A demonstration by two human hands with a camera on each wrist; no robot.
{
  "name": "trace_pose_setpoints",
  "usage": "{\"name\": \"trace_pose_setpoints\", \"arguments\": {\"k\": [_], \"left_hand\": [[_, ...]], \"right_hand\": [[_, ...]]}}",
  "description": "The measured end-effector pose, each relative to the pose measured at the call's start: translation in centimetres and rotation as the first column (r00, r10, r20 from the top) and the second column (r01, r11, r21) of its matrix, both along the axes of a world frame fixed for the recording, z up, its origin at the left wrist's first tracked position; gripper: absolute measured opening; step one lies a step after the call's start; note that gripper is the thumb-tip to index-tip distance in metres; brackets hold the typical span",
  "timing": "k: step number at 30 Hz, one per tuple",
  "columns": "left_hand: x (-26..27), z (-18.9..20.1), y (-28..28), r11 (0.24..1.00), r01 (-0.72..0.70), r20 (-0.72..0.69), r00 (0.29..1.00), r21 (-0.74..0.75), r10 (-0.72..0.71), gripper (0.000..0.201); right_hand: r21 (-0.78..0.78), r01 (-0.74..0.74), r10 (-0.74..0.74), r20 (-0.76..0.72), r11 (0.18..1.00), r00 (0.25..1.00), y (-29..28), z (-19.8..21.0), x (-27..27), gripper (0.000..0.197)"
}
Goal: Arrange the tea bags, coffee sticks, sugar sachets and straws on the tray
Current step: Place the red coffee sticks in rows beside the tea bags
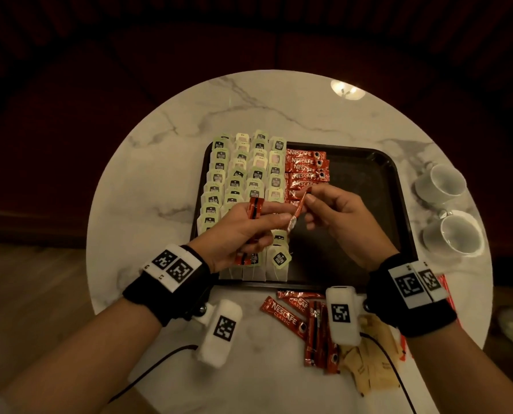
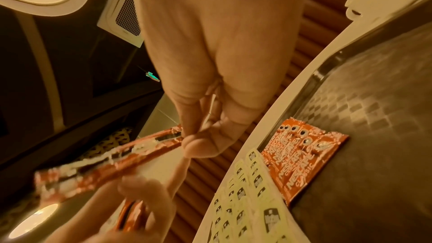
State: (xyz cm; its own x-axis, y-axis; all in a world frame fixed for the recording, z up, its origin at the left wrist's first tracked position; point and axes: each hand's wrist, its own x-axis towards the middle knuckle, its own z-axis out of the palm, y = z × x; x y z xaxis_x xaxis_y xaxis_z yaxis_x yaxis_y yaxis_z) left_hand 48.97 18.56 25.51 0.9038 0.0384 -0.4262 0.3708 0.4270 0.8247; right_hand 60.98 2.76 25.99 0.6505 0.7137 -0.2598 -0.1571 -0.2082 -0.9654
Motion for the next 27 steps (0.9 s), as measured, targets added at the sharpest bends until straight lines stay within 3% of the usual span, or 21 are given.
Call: {"name": "trace_pose_setpoints", "arguments": {"k": [8, 15, 20, 23, 27], "left_hand": [[0.6, -0.1, -0.7, 1.0, -0.011, -0.014, 1.0, -0.027, 0.01, 0.025], [0.9, -0.8, -0.6, 0.97, -0.24, -0.022, 0.97, 0.046, 0.241, 0.027], [1.1, -1.0, -0.5, 0.946, -0.31, -0.028, 0.949, 0.09, 0.314, 0.027], [1.0, -0.9, -0.8, 0.95, -0.295, -0.02, 0.954, 0.101, 0.298, 0.027], [0.9, -0.8, -1.1, 0.971, -0.204, -0.026, 0.978, 0.124, 0.209, 0.044]], "right_hand": [[-0.01, -0.031, 0.032, 0.11, 0.999, 0.993, 0.2, 0.2, -0.8, 0.024], [0.012, 0.011, -0.009, -0.133, 1.0, 0.991, -0.3, 0.4, -1.2, 0.03], [-0.008, -0.064, 0.063, -0.115, 0.998, 0.991, -0.8, 0.2, -1.8, 0.028], [0.005, -0.004, 0.004, -0.104, 1.0, 0.995, -0.7, -0.3, -1.9, 0.022], [0.086, 0.183, -0.162, -0.209, 0.979, 0.964, -0.3, -0.8, -2.2, 0.028]]}}
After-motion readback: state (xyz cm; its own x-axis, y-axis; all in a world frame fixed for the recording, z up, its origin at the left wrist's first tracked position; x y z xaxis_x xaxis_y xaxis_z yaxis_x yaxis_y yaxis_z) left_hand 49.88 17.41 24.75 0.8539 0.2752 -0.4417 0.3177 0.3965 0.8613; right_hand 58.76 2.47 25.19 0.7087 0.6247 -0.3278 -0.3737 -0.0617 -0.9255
